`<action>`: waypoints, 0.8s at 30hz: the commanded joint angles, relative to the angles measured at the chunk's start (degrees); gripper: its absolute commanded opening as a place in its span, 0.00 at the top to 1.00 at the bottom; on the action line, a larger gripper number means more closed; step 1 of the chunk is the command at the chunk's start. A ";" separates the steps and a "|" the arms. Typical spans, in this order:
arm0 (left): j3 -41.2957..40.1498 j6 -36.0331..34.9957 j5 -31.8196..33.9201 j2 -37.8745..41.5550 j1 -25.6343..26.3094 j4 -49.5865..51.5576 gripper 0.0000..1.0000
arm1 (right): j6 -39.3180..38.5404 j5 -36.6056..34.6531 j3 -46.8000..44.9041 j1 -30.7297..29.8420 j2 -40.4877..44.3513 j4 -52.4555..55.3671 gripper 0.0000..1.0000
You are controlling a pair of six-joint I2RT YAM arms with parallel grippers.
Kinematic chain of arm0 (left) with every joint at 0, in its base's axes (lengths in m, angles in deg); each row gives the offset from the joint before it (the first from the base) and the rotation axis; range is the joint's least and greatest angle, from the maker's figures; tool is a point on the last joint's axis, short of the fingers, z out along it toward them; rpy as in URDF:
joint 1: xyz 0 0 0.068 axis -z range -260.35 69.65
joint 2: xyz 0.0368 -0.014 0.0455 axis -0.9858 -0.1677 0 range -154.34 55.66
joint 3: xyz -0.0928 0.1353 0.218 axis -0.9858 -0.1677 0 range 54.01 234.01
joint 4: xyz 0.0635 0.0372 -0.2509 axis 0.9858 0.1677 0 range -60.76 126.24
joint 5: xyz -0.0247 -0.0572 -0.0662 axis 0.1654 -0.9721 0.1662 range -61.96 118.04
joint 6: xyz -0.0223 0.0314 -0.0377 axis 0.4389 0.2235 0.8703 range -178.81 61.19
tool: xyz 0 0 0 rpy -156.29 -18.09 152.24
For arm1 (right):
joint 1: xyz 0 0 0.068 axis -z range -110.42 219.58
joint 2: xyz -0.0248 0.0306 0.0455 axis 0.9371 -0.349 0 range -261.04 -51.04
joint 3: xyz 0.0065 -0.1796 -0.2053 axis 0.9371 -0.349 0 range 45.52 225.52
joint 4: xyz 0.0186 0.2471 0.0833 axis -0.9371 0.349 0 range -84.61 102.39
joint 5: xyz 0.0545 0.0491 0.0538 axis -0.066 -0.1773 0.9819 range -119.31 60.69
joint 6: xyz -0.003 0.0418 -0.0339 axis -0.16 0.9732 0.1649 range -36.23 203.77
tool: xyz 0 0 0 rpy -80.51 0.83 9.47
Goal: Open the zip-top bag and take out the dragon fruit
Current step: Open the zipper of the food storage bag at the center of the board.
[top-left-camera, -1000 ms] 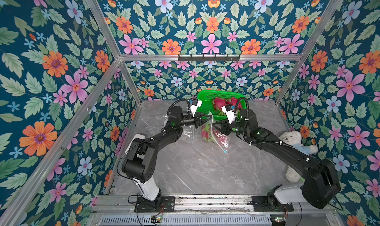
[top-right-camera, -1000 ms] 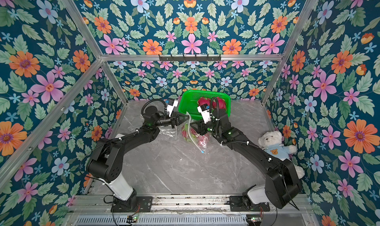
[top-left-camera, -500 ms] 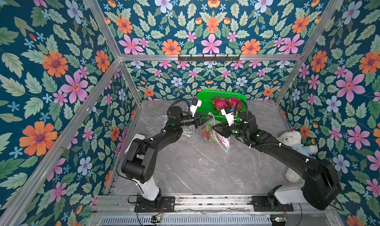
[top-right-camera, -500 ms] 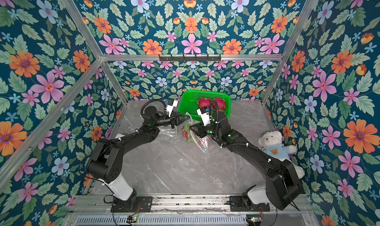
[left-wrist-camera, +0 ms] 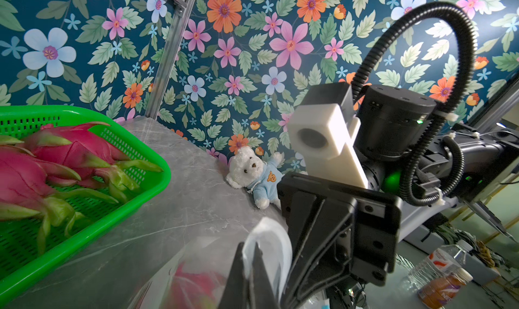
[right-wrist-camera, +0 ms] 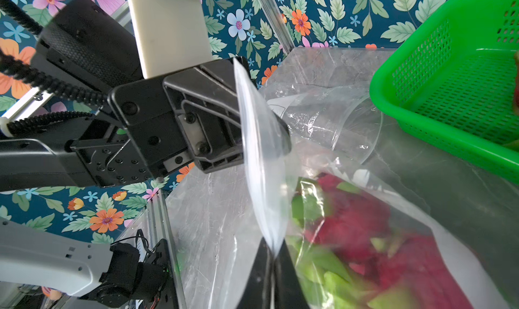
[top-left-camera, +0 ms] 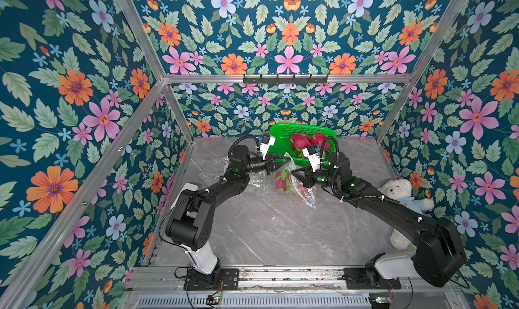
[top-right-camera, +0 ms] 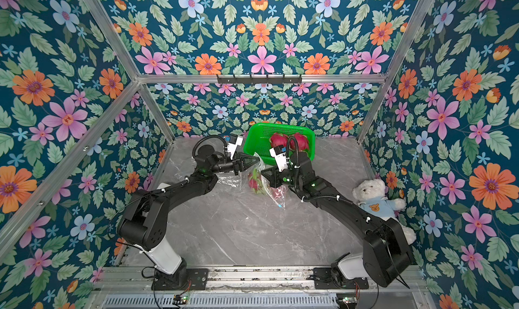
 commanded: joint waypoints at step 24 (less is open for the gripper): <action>-4.04 -7.29 17.36 12.77 4.64 19.14 0.47 | 6.86 3.88 0.08 0.55 -1.38 -6.48 1.00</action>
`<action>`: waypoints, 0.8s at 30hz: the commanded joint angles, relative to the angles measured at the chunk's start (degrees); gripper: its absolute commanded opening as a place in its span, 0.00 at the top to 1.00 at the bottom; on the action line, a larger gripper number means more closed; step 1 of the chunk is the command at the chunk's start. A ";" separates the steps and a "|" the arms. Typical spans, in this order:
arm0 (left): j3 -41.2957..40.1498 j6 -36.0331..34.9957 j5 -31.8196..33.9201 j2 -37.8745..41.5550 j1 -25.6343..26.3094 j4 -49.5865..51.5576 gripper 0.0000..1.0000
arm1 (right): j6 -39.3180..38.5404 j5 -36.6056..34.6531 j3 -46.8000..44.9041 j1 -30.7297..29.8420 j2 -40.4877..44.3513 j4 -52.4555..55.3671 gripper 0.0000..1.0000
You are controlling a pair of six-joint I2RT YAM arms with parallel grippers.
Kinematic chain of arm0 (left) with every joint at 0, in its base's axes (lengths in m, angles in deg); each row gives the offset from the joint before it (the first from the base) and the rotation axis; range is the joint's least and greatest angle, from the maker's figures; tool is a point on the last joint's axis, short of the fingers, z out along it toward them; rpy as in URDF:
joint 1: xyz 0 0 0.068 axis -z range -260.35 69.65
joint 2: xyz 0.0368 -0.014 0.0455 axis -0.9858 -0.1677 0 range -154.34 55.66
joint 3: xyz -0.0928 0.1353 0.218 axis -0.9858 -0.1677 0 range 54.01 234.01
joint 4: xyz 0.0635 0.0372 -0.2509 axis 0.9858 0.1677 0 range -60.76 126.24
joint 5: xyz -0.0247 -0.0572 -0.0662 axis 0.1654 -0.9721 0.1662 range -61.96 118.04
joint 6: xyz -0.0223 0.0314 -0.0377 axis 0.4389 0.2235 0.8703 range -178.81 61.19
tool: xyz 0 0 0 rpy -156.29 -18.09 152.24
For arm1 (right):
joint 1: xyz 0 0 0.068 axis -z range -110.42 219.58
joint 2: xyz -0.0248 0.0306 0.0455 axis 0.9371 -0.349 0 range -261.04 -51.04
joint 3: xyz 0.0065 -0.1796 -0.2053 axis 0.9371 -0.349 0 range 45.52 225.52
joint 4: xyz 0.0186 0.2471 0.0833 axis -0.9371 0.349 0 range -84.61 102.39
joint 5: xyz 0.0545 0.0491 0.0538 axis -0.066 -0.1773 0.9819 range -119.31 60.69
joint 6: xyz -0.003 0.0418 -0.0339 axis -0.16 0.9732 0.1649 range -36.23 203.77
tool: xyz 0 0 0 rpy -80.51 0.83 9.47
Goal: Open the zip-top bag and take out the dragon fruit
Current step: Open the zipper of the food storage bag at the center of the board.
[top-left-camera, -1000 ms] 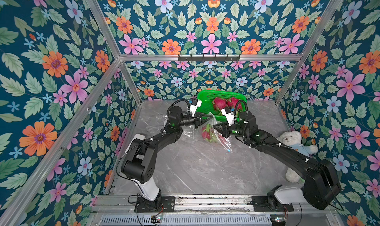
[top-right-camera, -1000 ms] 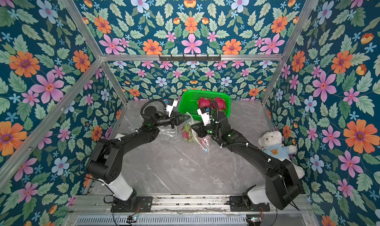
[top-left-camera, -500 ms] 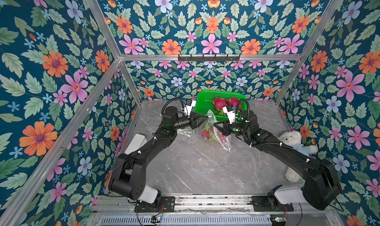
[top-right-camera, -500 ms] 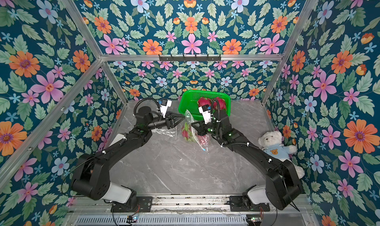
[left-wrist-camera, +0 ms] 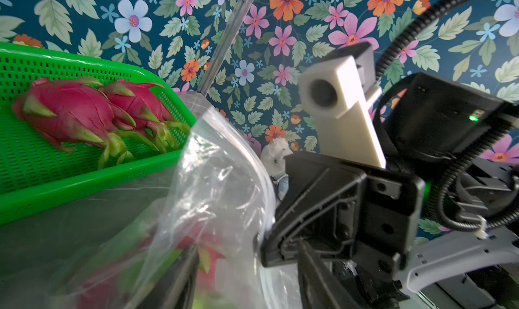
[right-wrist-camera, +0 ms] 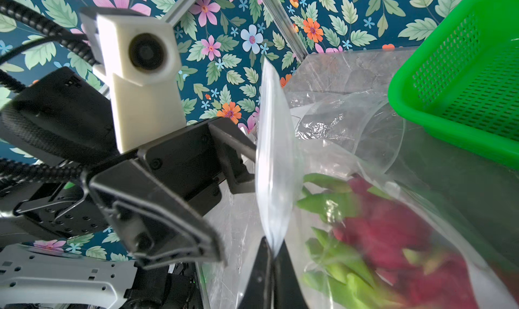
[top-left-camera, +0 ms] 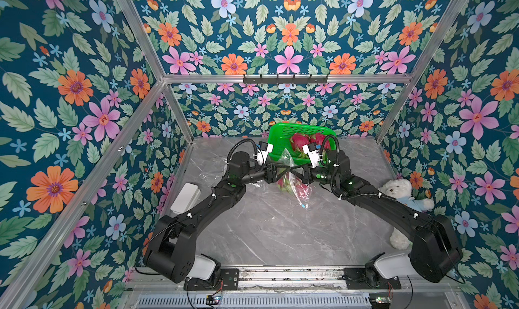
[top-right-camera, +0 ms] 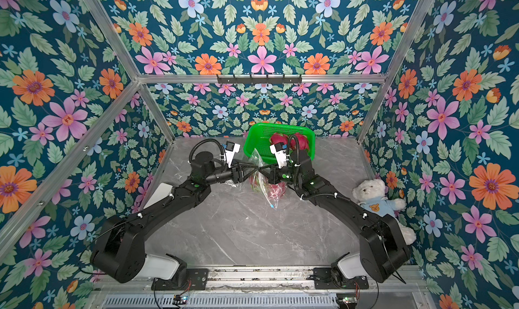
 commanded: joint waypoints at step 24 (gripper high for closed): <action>3.31 0.06 -5.23 -2.86 1.21 -5.09 0.69 | -1.63 -2.10 1.32 0.60 0.23 1.93 1.00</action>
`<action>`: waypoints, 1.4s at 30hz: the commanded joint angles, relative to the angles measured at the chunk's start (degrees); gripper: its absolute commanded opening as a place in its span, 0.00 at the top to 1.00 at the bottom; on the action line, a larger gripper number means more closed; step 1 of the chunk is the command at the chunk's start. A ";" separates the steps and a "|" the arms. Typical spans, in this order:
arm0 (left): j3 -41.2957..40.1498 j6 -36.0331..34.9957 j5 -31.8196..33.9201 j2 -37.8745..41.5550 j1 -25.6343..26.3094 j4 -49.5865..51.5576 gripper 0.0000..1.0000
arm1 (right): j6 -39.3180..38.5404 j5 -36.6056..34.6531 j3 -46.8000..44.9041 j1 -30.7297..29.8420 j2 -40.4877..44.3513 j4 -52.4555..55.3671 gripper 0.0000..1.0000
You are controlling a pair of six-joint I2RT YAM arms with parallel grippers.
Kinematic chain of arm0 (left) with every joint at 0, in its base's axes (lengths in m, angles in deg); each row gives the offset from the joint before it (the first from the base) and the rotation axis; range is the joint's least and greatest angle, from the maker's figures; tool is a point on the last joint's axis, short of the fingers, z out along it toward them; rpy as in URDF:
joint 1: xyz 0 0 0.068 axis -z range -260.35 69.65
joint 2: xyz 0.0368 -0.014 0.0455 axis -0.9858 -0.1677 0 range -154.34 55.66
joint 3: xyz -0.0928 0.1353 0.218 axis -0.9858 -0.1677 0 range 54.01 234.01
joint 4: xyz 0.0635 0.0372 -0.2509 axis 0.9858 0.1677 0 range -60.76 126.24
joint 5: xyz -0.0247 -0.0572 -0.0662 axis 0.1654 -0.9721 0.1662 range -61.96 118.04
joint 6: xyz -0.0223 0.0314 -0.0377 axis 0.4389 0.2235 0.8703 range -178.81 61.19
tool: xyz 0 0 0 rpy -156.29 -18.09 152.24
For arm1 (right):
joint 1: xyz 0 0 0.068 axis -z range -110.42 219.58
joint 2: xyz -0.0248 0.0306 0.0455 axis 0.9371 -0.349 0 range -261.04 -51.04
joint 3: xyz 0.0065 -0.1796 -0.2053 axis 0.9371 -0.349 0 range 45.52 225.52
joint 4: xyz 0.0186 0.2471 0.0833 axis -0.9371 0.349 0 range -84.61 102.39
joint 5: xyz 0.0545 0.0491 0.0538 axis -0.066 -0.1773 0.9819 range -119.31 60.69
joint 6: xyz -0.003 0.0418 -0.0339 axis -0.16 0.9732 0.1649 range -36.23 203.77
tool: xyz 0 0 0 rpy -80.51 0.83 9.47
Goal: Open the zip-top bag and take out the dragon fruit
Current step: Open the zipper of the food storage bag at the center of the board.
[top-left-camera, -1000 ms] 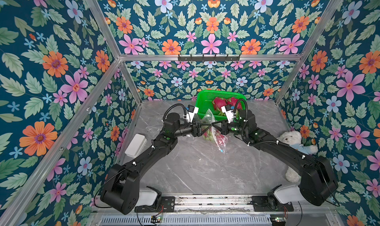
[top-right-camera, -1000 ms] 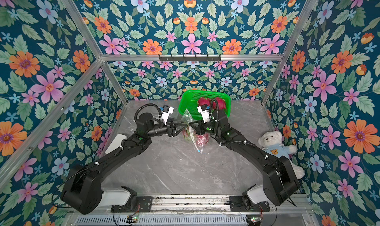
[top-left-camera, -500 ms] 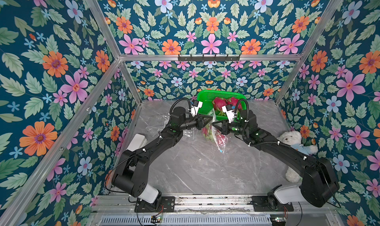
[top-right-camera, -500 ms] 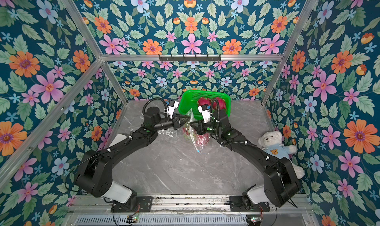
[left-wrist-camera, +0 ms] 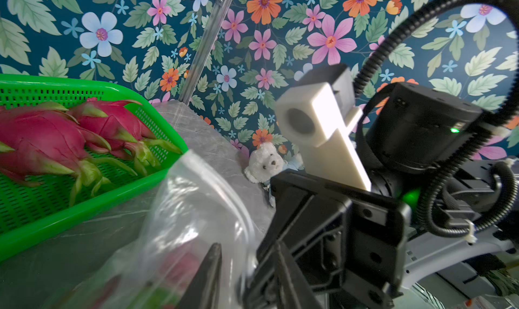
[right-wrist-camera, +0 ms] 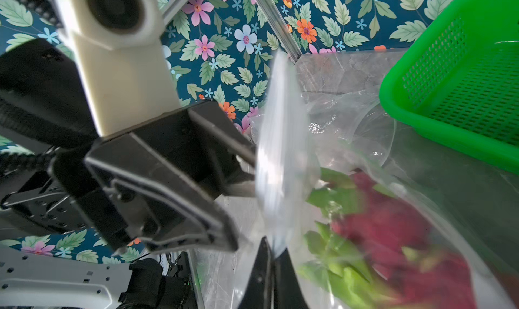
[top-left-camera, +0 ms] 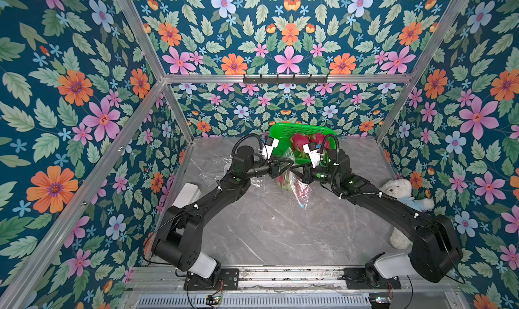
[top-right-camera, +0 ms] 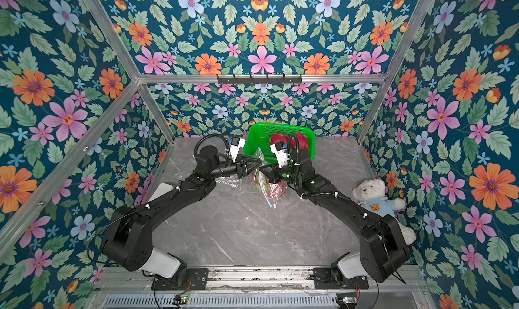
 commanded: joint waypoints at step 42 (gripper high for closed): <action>3.04 -2.27 -1.99 -2.81 0.99 -0.36 1.00 | -1.87 -0.28 -0.09 0.38 2.07 1.43 1.00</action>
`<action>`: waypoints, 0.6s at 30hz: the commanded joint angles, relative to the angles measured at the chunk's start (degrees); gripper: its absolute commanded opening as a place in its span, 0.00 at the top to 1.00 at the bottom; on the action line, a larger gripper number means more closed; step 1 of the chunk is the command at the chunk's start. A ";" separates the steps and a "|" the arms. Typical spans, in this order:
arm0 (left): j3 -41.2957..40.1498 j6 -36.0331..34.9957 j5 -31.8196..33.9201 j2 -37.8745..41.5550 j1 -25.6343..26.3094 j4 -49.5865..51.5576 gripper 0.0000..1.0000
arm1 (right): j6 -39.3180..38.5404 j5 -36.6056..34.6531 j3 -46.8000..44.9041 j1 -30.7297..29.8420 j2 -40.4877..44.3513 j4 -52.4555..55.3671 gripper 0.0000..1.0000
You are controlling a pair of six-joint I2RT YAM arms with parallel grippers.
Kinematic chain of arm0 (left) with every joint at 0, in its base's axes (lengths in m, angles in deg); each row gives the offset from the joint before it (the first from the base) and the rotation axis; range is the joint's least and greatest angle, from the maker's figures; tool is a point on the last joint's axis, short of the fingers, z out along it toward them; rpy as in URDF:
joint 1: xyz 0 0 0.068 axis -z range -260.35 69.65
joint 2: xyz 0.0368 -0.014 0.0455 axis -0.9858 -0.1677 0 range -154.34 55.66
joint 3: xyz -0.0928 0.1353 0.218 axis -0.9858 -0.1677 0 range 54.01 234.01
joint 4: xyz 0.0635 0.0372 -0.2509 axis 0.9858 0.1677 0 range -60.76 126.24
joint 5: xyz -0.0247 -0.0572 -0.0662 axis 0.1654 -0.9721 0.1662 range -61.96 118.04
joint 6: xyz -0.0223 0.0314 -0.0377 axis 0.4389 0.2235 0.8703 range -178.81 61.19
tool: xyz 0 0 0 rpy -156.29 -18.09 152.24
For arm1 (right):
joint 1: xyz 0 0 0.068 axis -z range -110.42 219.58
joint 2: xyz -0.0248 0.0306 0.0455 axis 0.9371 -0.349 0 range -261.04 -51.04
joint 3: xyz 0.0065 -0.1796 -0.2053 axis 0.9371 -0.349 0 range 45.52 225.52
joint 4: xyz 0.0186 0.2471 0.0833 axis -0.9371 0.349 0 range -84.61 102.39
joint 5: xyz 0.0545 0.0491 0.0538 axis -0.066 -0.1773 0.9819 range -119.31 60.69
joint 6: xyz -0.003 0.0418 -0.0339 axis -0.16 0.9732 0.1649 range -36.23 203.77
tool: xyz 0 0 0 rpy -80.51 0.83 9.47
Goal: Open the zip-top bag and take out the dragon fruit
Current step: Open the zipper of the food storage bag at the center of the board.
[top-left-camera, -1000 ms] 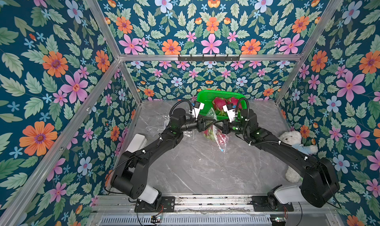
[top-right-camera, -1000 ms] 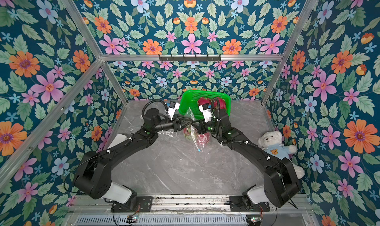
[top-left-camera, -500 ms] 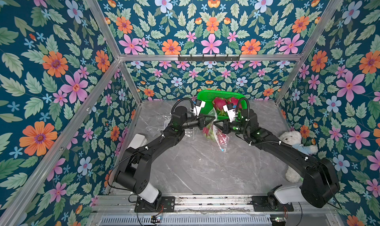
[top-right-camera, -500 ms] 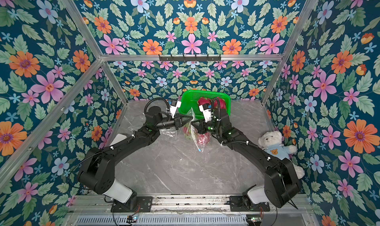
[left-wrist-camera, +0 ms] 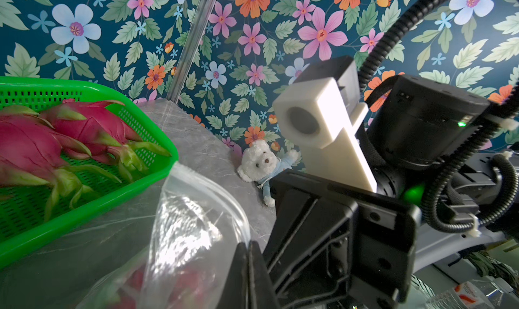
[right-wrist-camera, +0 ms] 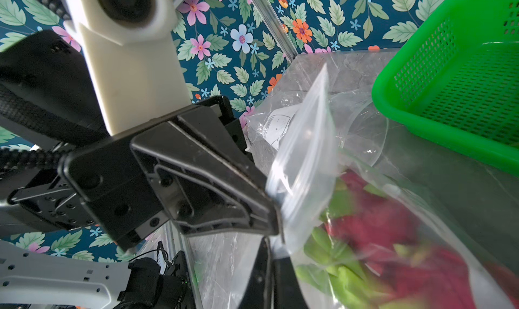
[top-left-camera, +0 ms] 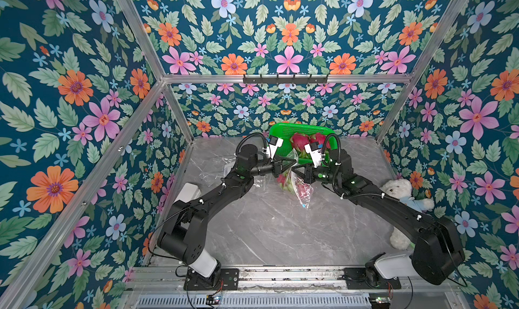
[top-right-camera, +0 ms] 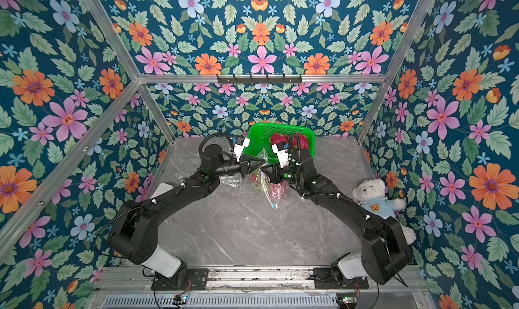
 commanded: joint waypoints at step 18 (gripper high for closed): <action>-0.05 -3.53 1.32 1.54 -0.51 2.65 1.00 | -0.56 -0.93 -2.93 2.65 4.94 1.62 1.00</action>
